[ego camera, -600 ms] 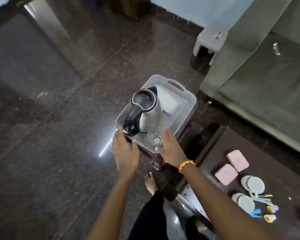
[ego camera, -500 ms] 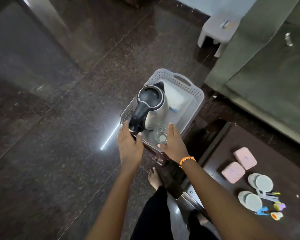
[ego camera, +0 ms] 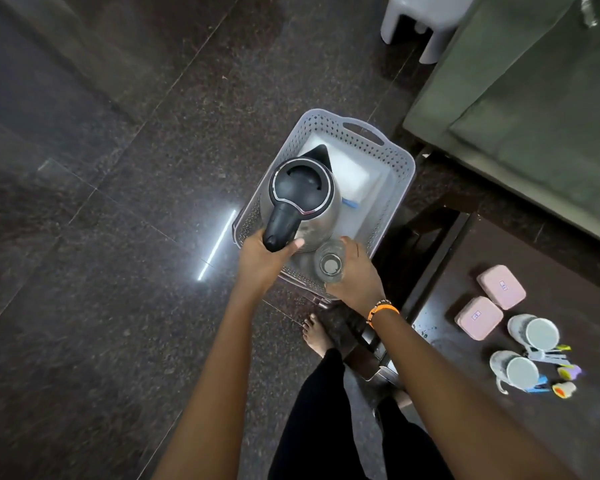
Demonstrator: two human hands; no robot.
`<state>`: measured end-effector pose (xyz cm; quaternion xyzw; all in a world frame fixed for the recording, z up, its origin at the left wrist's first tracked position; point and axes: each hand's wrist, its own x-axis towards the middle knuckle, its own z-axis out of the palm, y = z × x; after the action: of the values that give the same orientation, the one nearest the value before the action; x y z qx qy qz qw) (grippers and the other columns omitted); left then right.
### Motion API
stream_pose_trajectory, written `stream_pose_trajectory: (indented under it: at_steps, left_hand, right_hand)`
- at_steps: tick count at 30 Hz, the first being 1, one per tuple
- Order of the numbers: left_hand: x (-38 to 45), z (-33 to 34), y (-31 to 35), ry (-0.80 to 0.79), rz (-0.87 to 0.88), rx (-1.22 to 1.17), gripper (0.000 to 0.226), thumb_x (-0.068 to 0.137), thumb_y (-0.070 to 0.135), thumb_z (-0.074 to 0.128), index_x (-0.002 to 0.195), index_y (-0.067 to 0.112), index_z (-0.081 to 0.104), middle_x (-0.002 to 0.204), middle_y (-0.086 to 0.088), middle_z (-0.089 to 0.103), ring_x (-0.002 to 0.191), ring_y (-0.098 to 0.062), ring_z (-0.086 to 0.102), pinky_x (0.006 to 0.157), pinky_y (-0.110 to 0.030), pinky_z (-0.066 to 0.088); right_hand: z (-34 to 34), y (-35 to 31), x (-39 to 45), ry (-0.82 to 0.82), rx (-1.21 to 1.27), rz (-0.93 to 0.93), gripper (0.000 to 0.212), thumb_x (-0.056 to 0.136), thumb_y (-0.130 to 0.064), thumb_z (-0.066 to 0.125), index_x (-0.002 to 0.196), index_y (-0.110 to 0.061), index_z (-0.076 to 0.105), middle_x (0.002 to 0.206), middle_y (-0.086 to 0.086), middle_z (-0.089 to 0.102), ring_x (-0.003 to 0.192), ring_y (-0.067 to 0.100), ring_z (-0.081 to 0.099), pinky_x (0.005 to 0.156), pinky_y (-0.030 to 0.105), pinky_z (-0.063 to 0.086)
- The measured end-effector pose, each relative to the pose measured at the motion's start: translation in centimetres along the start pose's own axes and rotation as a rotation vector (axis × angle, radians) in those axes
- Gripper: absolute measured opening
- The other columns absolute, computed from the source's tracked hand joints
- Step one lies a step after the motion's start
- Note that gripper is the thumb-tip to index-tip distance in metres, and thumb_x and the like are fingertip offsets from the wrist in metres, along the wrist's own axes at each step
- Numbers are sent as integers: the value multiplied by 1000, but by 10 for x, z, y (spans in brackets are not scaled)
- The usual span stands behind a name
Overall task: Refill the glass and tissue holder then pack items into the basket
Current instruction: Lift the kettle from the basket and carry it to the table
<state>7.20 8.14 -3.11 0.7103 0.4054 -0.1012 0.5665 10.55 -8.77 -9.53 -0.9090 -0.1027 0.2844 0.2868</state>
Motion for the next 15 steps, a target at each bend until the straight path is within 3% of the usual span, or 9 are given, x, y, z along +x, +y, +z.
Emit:
stream_pose_trajectory:
  at_steps: [4,7,9,11,15]
  left_hand:
    - [-11,3,7,72,103,40,38,60,35,76,90,21,58,69,6,59,72,-23,60,77,-48,57]
    - [-26,4,15,96,191,152,37,66,31,80,89,19,55,68,2,56,65,-20,52,58,-25,49]
    - [-45,2,19,124,239,211,32,68,28,79,87,18,55,66,-1,53,58,-16,44,49,-19,37]
    - [-71,1,24,142,249,183,30,67,25,80,86,16,59,65,-1,53,54,-12,42,45,-13,34]
    - [-122,6,29,154,259,112,23,68,16,79,84,18,63,65,2,57,53,0,46,48,-7,38]
  right_hand:
    - [-9,9,-13,121,105,-68,80,58,-14,74,129,-9,38,126,6,48,118,21,47,101,28,41]
    - [-24,15,-32,207,200,-79,81,58,-17,76,129,-16,38,125,2,47,115,12,47,99,20,39]
    - [-35,21,-48,269,268,-89,80,60,-19,76,131,-19,38,130,0,45,116,5,46,101,18,40]
    - [-49,30,-65,324,311,-109,79,62,-21,77,131,-20,38,131,-3,43,118,0,44,103,19,40]
    - [-74,56,-100,378,324,-119,80,63,-19,77,132,-17,37,131,-3,43,121,7,46,104,27,43]
